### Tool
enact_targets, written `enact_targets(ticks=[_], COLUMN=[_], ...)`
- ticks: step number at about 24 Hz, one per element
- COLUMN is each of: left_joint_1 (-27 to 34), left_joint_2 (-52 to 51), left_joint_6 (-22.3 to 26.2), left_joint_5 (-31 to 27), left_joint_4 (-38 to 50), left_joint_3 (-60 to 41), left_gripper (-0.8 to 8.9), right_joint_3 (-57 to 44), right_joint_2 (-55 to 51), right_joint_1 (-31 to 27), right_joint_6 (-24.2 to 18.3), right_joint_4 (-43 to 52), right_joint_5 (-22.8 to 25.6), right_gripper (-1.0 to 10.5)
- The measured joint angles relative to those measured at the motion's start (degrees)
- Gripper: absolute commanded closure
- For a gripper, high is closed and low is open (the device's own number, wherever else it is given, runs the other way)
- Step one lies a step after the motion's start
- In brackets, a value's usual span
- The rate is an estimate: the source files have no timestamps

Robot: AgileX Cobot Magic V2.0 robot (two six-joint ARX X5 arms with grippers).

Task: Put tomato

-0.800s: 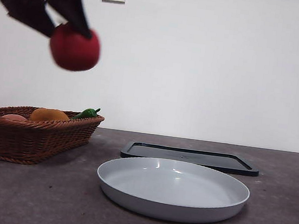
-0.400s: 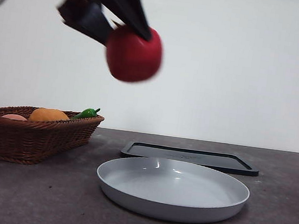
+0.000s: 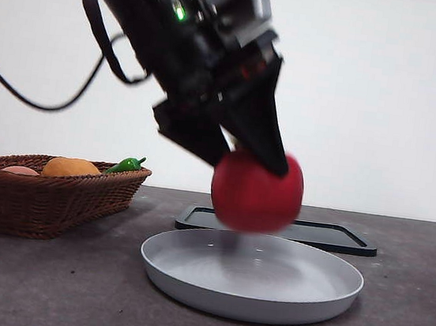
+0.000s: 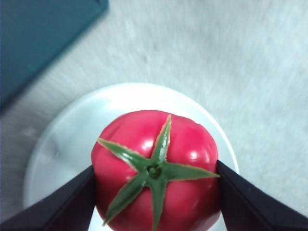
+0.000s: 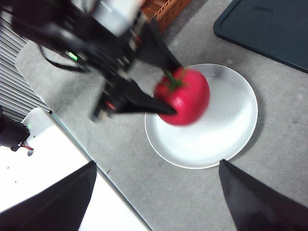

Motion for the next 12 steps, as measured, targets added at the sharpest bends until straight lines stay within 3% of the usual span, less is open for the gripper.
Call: enact_targets(ticks=[9,12], left_joint_1=[-0.9,-0.9], left_joint_2=[5.2,5.2], left_joint_6=[2.4,2.5], left_joint_5=[-2.8,-2.9], left_joint_4=[2.3,2.2], left_joint_3=[0.0,0.0], left_gripper=[5.48,3.6], right_joint_3=[0.0,0.0], right_joint_2=[0.0,0.0], right_joint_1=[0.0,0.0], right_joint_6=[0.0,0.0], right_joint_4=[-0.2,-0.2], right_joint_5=[0.0,0.0], right_gripper=[5.4,5.4])
